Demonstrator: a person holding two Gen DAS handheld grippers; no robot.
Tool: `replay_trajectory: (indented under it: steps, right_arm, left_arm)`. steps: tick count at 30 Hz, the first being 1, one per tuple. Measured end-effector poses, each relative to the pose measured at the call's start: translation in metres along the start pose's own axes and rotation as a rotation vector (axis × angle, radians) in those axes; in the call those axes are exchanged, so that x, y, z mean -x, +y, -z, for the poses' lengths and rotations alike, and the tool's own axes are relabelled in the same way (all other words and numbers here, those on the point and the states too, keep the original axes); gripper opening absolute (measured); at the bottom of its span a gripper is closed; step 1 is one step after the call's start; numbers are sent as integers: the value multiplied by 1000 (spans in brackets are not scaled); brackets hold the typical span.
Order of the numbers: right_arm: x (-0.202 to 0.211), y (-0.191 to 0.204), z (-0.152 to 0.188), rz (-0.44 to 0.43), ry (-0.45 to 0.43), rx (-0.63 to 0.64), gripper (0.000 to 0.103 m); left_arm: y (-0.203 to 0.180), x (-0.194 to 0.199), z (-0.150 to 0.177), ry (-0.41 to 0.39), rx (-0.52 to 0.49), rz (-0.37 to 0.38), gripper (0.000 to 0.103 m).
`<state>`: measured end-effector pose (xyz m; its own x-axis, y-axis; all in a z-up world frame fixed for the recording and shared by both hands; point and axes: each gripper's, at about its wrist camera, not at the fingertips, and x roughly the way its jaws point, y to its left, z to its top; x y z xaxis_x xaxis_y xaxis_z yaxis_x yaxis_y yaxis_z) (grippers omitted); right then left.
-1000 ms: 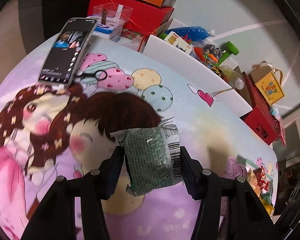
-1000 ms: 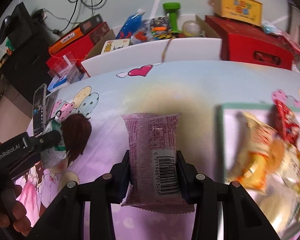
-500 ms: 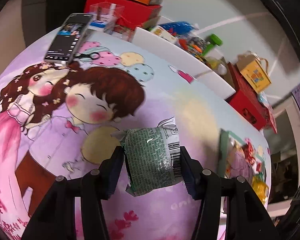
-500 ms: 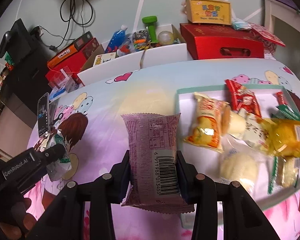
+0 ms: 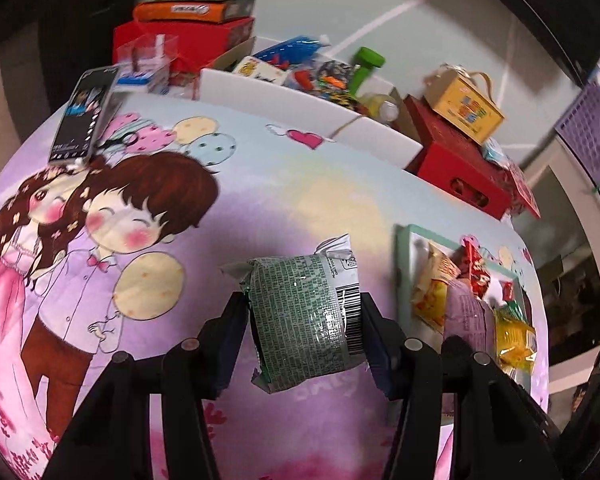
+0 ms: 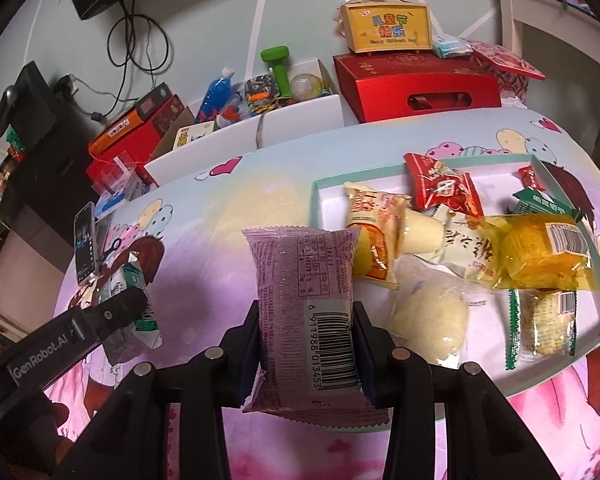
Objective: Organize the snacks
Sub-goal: 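Carry the green pack and pink bread pack over the white tray with both tools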
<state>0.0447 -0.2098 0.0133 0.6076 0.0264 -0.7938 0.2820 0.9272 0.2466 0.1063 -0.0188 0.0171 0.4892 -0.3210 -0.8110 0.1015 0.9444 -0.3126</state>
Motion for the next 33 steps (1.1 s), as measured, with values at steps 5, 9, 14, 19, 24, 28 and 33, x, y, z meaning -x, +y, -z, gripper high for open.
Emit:
replay_trajectory:
  steps: [5,9,14,19,24,28,33]
  right_arm:
    - [6,-22,-4,12,-15,-32,44]
    - [15,-43,-8,18,-32,-65,44]
    - [34,-72,-15,57,-82,-109,44]
    - [53,-98,-20,89,-134,-151,44]
    - [56,-115,-21,97,-132,-186,44]
    - [54,-120,-21,96,-124,-198,44]
    - [45,-122,-19,79,-91,-202,44]
  left_arm:
    - [-19,-1,3,-5,-49,3,57]
    - [-37,-1,8,-5,-93,13,57]
    - [-61,-2,16,0,-156,38,57]
    - [-92,-6,29,14,-239,69,57]
    - [-117,-20,43,36,-314,76,57]
    - [-129,-32,51,39,-363,57,57]
    - [-132,-43,53,40,-394,44,57]
